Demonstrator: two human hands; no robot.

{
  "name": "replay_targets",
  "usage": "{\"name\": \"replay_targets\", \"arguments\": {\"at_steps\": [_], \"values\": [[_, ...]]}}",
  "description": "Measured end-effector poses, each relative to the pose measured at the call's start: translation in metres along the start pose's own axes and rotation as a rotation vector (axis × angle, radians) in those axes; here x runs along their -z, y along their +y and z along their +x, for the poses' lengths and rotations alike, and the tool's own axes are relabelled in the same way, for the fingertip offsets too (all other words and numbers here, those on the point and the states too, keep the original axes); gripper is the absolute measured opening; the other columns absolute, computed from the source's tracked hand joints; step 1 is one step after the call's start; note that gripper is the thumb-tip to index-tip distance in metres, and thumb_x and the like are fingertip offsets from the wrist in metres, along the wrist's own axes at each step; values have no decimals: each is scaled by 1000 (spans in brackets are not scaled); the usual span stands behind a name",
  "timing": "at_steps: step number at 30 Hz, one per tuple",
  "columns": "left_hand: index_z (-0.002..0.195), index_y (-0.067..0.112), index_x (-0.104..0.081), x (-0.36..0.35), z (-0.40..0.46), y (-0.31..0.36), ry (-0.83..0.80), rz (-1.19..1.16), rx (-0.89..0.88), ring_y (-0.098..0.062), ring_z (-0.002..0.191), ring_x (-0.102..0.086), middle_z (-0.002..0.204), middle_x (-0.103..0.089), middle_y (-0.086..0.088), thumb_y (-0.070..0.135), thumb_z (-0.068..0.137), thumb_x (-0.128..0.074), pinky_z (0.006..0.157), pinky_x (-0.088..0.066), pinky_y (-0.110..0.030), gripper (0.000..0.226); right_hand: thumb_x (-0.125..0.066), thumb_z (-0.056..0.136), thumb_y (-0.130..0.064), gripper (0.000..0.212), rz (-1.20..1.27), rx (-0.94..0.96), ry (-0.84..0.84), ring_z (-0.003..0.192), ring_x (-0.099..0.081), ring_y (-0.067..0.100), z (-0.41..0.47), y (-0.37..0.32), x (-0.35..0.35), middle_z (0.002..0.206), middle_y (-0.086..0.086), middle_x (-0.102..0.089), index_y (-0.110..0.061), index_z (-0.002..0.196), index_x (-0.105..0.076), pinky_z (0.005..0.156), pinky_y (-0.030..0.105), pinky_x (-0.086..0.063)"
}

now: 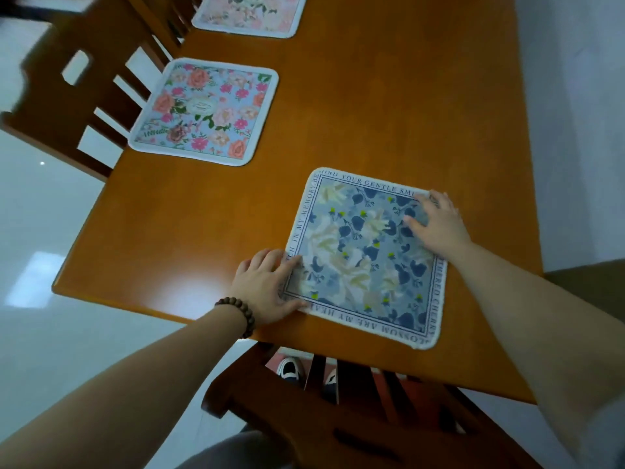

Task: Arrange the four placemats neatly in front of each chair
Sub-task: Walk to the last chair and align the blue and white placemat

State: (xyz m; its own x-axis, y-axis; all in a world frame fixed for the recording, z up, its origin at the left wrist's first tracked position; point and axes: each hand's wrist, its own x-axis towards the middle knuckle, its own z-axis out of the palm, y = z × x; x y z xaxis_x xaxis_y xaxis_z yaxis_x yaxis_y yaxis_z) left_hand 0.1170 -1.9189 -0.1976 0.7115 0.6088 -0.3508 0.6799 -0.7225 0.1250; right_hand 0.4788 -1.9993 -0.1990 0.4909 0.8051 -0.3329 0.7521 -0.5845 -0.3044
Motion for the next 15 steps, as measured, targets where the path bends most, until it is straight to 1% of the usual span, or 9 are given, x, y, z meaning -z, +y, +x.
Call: {"name": "replay_targets", "arguments": {"at_steps": [2,3,5,6,9,10,13,15], "values": [[147,36,-16,2,-5,3,42,-4,0,-22,131,-25,145,-33,3,86,71,-27,102,-30,-44,92,-43,93,-57,68,24,-11,-12,146,-1,27,-7,0,4,159,6,-9,-28,150,-21,116,52,-11],[148,34,-18,5,-5,5,60,-22,13,-21,129,-29,142,-35,3,87,70,-24,100,-32,-44,94,-43,92,-58,70,46,-30,-1,146,-1,28,-15,-1,5,160,7,-7,-28,150,-19,115,53,-12],[148,32,-19,13,3,8,88,-56,33,-23,127,-32,142,-35,2,90,66,-16,99,-34,-45,101,-44,88,-63,78,88,-81,31,145,2,30,-37,-4,0,160,9,-1,-29,151,-15,115,53,-12],[148,31,-18,18,10,8,98,-64,35,-25,129,-31,144,-33,0,90,66,-16,100,-33,-46,102,-44,85,-68,82,98,-94,35,145,4,30,-49,-7,-6,160,10,2,-29,151,-13,116,53,-11],[149,32,-10,30,39,8,100,-65,23,-31,139,-18,154,-20,-8,83,72,-33,107,-24,-52,95,-38,74,-83,96,44,-87,14,144,12,29,-89,-21,-30,159,6,13,-35,150,-6,113,53,-1],[149,32,-8,34,50,9,89,-48,9,-32,141,-14,156,-15,-9,82,73,-35,109,-21,-53,96,-34,70,-87,100,16,-100,9,144,15,29,-101,-25,-38,158,6,17,-37,150,-3,113,53,2],[150,33,-1,39,83,17,37,56,-73,-31,145,-2,159,-2,-10,84,73,-32,113,-14,-55,97,-22,61,-95,109,15,-210,16,143,18,30,-132,-35,-60,157,9,21,-36,150,1,114,52,2],[149,36,2,42,104,27,13,86,-119,-30,145,3,160,3,-9,85,73,-32,114,-11,-56,97,-20,56,-98,116,57,-286,20,142,20,31,-147,-39,-68,156,11,23,-35,150,6,116,51,0]]}}
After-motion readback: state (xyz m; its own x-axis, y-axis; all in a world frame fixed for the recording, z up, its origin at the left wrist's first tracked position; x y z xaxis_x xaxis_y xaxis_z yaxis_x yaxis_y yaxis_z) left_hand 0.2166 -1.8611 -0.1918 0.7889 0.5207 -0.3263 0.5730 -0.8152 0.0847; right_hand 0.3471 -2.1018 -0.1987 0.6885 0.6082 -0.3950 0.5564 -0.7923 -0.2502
